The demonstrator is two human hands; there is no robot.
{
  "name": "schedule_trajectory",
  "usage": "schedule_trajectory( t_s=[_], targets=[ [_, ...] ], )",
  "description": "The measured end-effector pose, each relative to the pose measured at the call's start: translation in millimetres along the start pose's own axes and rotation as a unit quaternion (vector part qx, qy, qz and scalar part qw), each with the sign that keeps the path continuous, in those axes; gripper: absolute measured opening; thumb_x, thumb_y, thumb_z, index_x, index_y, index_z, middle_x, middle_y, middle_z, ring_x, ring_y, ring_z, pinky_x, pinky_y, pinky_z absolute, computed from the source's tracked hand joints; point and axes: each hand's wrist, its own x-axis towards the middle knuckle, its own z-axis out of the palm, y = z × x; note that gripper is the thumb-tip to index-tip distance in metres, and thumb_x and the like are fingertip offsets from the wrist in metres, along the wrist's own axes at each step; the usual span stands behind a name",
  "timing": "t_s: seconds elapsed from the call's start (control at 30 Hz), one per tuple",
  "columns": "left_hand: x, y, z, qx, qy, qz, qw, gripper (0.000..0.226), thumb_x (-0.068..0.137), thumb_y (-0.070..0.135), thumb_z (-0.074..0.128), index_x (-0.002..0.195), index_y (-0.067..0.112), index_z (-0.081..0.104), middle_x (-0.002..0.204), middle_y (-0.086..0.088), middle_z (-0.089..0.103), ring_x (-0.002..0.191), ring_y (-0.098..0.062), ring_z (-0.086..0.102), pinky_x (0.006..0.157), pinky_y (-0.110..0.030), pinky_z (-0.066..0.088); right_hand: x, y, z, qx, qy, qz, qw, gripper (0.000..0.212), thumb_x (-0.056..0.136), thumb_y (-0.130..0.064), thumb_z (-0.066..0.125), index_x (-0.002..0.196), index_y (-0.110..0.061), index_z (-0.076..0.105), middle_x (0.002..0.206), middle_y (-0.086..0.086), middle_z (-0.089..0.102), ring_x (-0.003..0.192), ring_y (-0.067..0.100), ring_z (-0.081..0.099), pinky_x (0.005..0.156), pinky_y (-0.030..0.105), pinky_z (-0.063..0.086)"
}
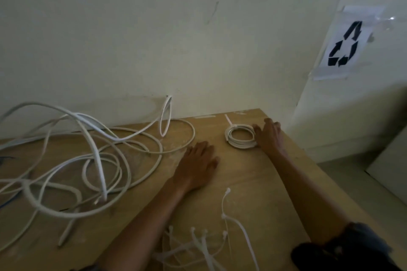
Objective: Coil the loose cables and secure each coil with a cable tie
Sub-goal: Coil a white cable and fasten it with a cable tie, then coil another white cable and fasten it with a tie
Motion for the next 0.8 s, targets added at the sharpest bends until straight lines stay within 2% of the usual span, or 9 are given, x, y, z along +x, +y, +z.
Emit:
schedule_trajectory(
  t_s=[0.07, 0.17, 0.27, 0.33, 0.4, 0.47, 0.53, 0.67, 0.8],
  targets=[
    [1.7, -2.6, 0.1, 0.013, -0.027, -0.001, 1.000, 0.062, 0.108, 0.048, 0.022, 0.162, 0.018, 0.016, 0.170, -0.006, 0.007, 0.157, -0.022, 0.001, 0.125, -0.039, 0.001, -17.6, -8.3, 0.4, -0.055, 0.032, -0.044, 0.997, 0.063, 0.101, -0.051, 0.050, 0.148, -0.012, 0.039, 0.147, 0.021, 0.039, 0.133, 0.042, 0.044, 0.103, 0.048, 0.039],
    [3.9, -3.0, 0.8, 0.026, -0.036, 0.000, 0.999, 0.063, 0.108, 0.050, 0.021, 0.162, 0.019, 0.013, 0.171, -0.005, 0.003, 0.157, -0.021, -0.003, 0.125, -0.040, -0.002, -55.7, -18.5, 25.2, -0.138, -0.015, -0.160, 0.977, 0.065, 0.099, -0.061, 0.042, 0.155, -0.031, 0.029, 0.163, 0.014, 0.022, 0.151, 0.038, 0.017, 0.117, 0.059, 0.016],
    [3.3, -0.6, 2.5, 0.021, -0.037, -0.005, 0.999, 0.065, 0.107, 0.052, 0.020, 0.163, 0.019, 0.011, 0.171, -0.005, 0.002, 0.157, -0.020, -0.004, 0.125, -0.039, -0.004, -60.0, -14.2, 45.4, -0.142, -0.022, -0.250, 0.958, 0.036, 0.102, -0.044, 0.047, 0.136, -0.035, 0.053, 0.147, 0.004, 0.052, 0.141, 0.029, 0.041, 0.115, 0.062, 0.023],
    [2.5, -1.5, 3.6, 0.026, -0.034, -0.005, 0.999, 0.066, 0.107, 0.053, 0.020, 0.163, 0.020, 0.010, 0.171, -0.005, 0.001, 0.157, -0.020, -0.004, 0.125, -0.039, -0.004, -45.0, -8.2, 40.4, -0.043, -0.012, -0.247, 0.968, 0.027, 0.097, -0.020, 0.048, 0.114, -0.029, 0.067, 0.123, 0.001, 0.068, 0.123, 0.026, 0.057, 0.110, 0.060, 0.032],
    [1.7, -2.6, 4.3, 0.028, -0.033, -0.002, 0.999, 0.066, 0.107, 0.053, 0.020, 0.163, 0.020, 0.009, 0.171, -0.005, 0.001, 0.157, -0.020, -0.005, 0.125, -0.039, -0.005, -25.6, -1.6, 26.1, -0.025, 0.019, -0.234, 0.972, 0.029, 0.089, -0.016, 0.046, 0.103, -0.022, 0.071, 0.114, 0.006, 0.071, 0.118, 0.031, 0.059, 0.107, 0.052, 0.037],
    [1.0, -3.4, 5.4, 0.027, -0.029, 0.001, 0.999, 0.066, 0.107, 0.053, 0.021, 0.163, 0.020, 0.009, 0.171, -0.005, 0.000, 0.157, -0.020, -0.005, 0.124, -0.038, -0.006, -6.2, 7.8, 14.6, -0.041, 0.024, -0.199, 0.979, 0.027, 0.092, -0.007, 0.047, 0.108, -0.014, 0.068, 0.115, 0.013, 0.070, 0.117, 0.037, 0.060, 0.098, 0.042, 0.043],
    [0.2, -3.1, 6.4, 0.027, -0.032, 0.001, 0.999, 0.066, 0.107, 0.053, 0.021, 0.163, 0.021, 0.008, 0.171, -0.004, -0.001, 0.157, -0.019, -0.006, 0.124, -0.037, -0.006, 5.9, 13.3, 12.1, -0.070, -0.001, -0.147, 0.987, 0.042, 0.090, 0.002, 0.047, 0.129, -0.012, 0.054, 0.129, 0.021, 0.063, 0.120, 0.042, 0.057, 0.094, 0.045, 0.048],
    [3.5, -3.6, 4.5, 0.032, -0.031, 0.002, 0.999, 0.067, 0.107, 0.054, 0.022, 0.163, 0.021, 0.007, 0.171, -0.003, -0.003, 0.157, -0.019, -0.008, 0.126, -0.038, -0.006, 21.7, 5.3, 27.2, -0.149, -0.045, -0.069, 0.985, 0.058, 0.099, -0.038, 0.051, 0.153, -0.026, 0.031, 0.154, 0.015, 0.038, 0.145, 0.040, 0.029, 0.109, 0.055, 0.034],
    [4.7, -4.7, 6.8, 0.030, -0.036, 0.002, 0.999, 0.068, 0.106, 0.055, 0.022, 0.163, 0.022, 0.007, 0.171, -0.003, -0.003, 0.157, -0.018, -0.009, 0.126, -0.039, -0.006, 31.9, 8.8, 28.3, -0.078, -0.028, -0.124, 0.989, 0.042, 0.098, -0.024, 0.046, 0.138, -0.030, 0.056, 0.146, 0.008, 0.053, 0.132, 0.034, 0.050, 0.108, 0.052, 0.038]
  ],
)
